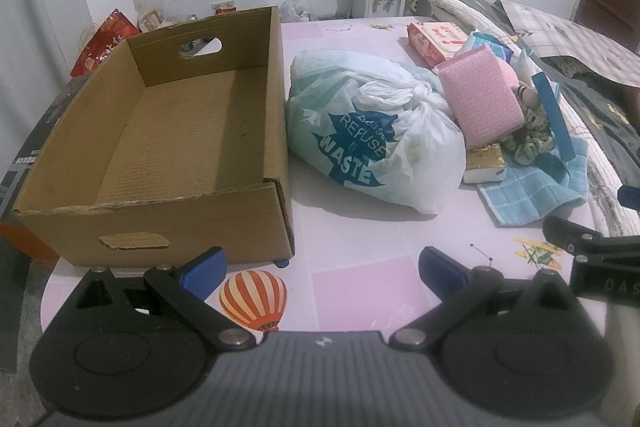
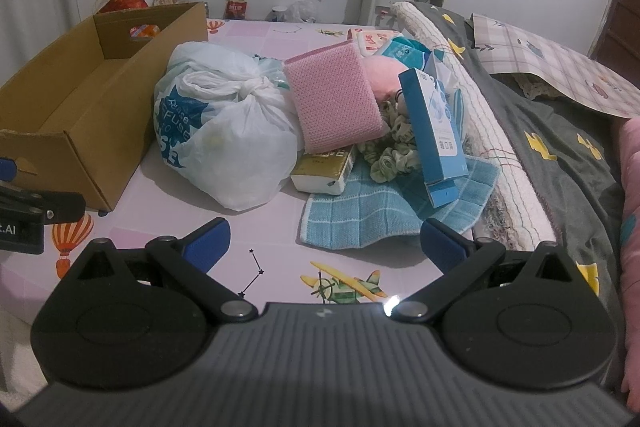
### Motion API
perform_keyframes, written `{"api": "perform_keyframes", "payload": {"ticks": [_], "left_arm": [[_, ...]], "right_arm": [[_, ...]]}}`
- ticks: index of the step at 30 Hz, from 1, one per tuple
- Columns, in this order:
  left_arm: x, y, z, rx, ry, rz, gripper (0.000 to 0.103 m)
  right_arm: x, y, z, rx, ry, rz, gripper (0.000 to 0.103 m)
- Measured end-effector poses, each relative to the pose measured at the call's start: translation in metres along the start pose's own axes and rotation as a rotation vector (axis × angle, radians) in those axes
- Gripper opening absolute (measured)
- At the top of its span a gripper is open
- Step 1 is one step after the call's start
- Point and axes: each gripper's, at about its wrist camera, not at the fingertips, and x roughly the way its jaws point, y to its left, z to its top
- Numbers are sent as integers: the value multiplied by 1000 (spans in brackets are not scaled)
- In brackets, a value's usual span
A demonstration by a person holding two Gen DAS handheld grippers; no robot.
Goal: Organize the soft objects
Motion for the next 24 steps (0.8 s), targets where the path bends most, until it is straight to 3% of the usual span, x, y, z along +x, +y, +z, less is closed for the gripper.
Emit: {"api": "perform_keyframes", "payload": {"ticks": [24], "left_arm": [[2,5,0,-8,5,0,103]], "right_arm": [[2,4,1,-21,4,2,102]]}}
